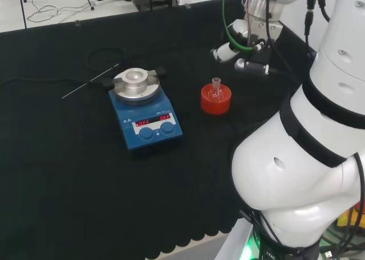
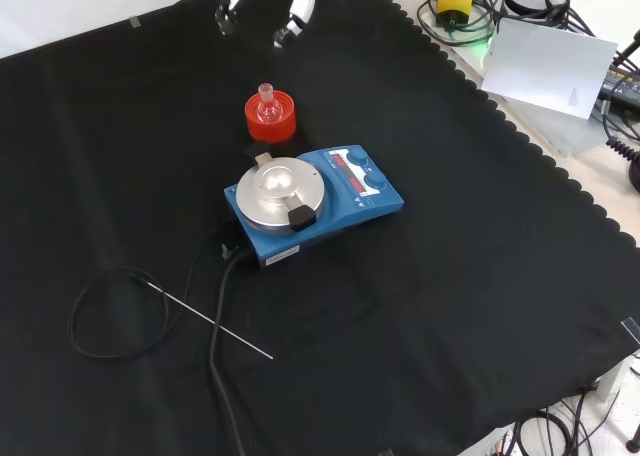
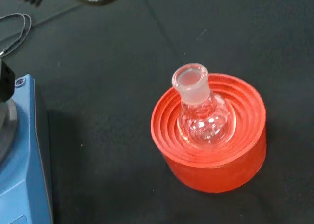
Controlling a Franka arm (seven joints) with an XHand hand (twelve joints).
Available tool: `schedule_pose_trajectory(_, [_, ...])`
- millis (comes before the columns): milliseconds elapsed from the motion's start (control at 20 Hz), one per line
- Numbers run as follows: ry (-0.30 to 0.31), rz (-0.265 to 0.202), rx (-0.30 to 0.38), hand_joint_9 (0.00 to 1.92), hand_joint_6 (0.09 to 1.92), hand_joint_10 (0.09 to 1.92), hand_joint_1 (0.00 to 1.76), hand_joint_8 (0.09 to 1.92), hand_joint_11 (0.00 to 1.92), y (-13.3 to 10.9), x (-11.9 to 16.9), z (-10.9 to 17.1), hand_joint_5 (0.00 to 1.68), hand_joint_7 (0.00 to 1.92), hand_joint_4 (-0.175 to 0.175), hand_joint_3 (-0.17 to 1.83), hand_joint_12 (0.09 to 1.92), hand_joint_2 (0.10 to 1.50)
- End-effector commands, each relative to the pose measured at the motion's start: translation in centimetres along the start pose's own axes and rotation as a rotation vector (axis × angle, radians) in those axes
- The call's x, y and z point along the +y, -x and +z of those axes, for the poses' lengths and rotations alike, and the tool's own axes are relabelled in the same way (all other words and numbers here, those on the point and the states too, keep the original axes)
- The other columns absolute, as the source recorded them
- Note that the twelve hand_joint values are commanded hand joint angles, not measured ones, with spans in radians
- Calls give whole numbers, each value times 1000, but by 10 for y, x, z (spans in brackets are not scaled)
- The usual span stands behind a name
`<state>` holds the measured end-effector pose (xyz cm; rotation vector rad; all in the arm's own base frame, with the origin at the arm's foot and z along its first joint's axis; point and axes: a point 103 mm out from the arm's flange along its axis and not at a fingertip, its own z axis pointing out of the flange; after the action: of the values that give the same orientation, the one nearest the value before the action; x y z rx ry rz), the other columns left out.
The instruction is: Pick up the round-bottom flask.
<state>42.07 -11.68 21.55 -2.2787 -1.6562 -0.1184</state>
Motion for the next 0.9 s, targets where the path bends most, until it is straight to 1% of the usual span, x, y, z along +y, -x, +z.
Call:
schedule_pose_trajectory(50, [-26, -19, -6, 425, 220, 686, 829, 668, 24, -4, 2, 29, 533, 205, -7, 548, 1437, 700])
schedule_pose_trajectory(500, [-75, 4, 16, 431, 242, 688, 844, 668, 41, 7, 5, 60, 582, 185, -10, 569, 1434, 682])
schedule_pose_trajectory(650, [-69, 5, 14, 432, 245, 688, 844, 670, 42, 11, 6, 66, 586, 183, -10, 573, 1433, 680])
schedule_pose_trajectory(900, [-61, 5, 22, 430, 278, 687, 846, 669, 43, 14, 8, 71, 646, 172, -12, 578, 1431, 679])
